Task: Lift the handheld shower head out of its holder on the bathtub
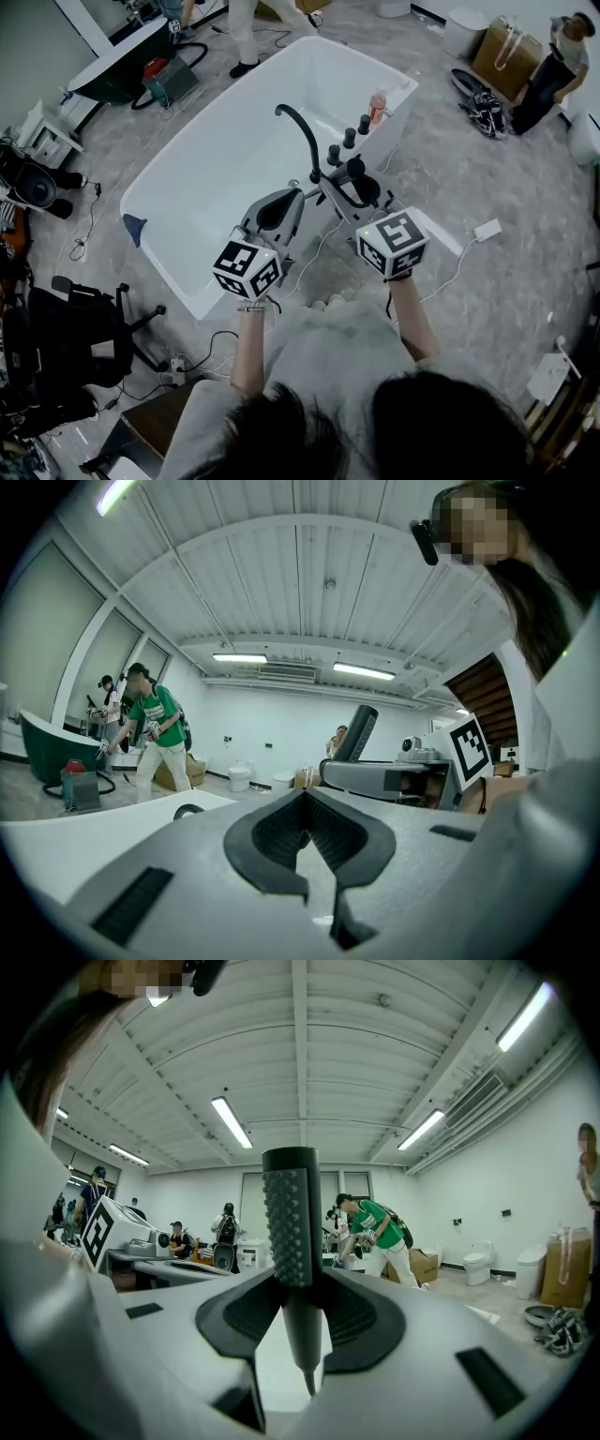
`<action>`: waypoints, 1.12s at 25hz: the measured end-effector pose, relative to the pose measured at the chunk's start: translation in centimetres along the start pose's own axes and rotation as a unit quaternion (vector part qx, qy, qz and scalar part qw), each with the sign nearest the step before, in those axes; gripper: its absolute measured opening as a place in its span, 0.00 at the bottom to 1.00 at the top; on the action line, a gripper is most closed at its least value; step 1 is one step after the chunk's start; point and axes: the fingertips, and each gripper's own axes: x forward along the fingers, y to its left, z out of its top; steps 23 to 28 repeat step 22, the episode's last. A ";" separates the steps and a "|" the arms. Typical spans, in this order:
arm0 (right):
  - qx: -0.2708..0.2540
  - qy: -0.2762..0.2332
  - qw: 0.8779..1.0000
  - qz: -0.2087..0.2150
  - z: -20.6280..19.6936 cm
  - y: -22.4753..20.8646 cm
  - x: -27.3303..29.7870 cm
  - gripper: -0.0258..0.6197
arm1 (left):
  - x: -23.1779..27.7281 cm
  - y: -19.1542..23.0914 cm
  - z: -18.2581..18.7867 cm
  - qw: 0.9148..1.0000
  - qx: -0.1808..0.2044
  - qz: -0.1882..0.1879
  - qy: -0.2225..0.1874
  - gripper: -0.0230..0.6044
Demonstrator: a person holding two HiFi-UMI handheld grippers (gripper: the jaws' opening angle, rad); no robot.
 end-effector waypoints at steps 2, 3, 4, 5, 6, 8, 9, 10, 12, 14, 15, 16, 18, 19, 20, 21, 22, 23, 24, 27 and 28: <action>0.000 -0.004 1.000 -0.001 0.2 0.0 0.0 0.25 | 0.0 0.0 0.3 1.000 0.003 0.000 -0.002 0.04; -0.003 -0.005 1.000 -0.002 0.3 0.0 0.0 0.25 | 0.0 0.1 0.4 1.000 0.004 0.001 -0.004 0.04; -0.008 -0.006 1.000 -0.004 0.3 0.1 0.0 0.25 | -0.1 0.2 0.5 1.000 0.005 0.003 -0.007 0.04; -0.013 -0.006 1.000 -0.006 0.4 0.1 0.0 0.25 | -0.1 0.3 0.6 1.000 0.005 0.006 -0.010 0.04; -0.016 -0.008 1.000 -0.007 0.5 0.0 0.0 0.25 | -0.2 0.4 0.7 1.000 0.006 0.008 -0.013 0.04; -0.016 -0.013 1.000 -0.008 0.8 0.0 0.0 0.25 | -0.2 0.5 0.9 1.000 0.008 0.009 -0.016 0.04; -0.014 -0.017 1.000 -0.008 1.0 0.0 0.0 0.25 | -0.1 0.5 1.0 1.000 0.009 0.008 -0.017 0.04; -0.014 -0.019 1.000 -0.008 1.1 0.0 0.0 0.25 | -0.1 0.4 1.0 1.000 0.010 0.006 -0.017 0.04; -0.015 -0.023 1.000 -0.007 1.3 0.1 0.1 0.25 | -0.1 0.3 1.1 1.000 0.011 0.003 -0.017 0.04; -0.015 -0.025 1.000 -0.006 1.3 0.2 0.1 0.25 | 0.0 0.2 0.9 1.000 0.010 0.001 -0.015 0.04; -0.014 -0.025 1.000 -0.006 1.3 0.2 0.0 0.25 | 0.1 0.1 0.8 1.000 0.009 0.000 -0.014 0.04; -0.014 -0.025 1.000 -0.005 1.2 0.2 0.0 0.25 | 0.2 0.1 0.6 1.000 0.007 -0.001 -0.012 0.04; -0.012 -0.025 1.000 -0.004 1.1 0.3 -0.1 0.25 | 0.2 0.1 0.5 1.000 0.006 0.000 -0.010 0.04; -0.012 -0.025 1.000 -0.003 1.1 0.3 -0.1 0.25 | 0.2 0.1 0.5 1.000 0.007 0.001 -0.010 0.04; -0.011 -0.025 1.000 -0.003 1.2 0.3 -0.1 0.25 | 0.1 0.1 0.6 1.000 0.008 0.002 -0.011 0.04; -0.010 -0.026 1.000 -0.002 1.3 0.3 -0.1 0.25 | 0.1 0.2 0.7 1.000 0.009 0.002 -0.013 0.04; -0.010 -0.027 1.000 -0.002 1.3 0.4 -0.1 0.25 | 0.1 0.2 0.8 1.000 0.010 0.002 -0.015 0.04; -0.010 -0.027 1.000 -0.002 1.3 0.4 -0.1 0.25 | 0.1 0.2 0.8 1.000 0.010 0.002 -0.015 0.04; -0.010 -0.027 1.000 -0.002 1.3 0.4 -0.1 0.25 | 0.1 0.2 0.8 1.000 0.010 0.002 -0.015 0.04; -0.010 -0.027 1.000 -0.002 1.3 0.4 -0.1 0.25 | 0.1 0.2 0.8 1.000 0.010 0.002 -0.015 0.04; -0.010 -0.027 1.000 -0.002 1.3 0.4 -0.1 0.25 | 0.1 0.2 0.8 1.000 0.010 0.002 -0.015 0.04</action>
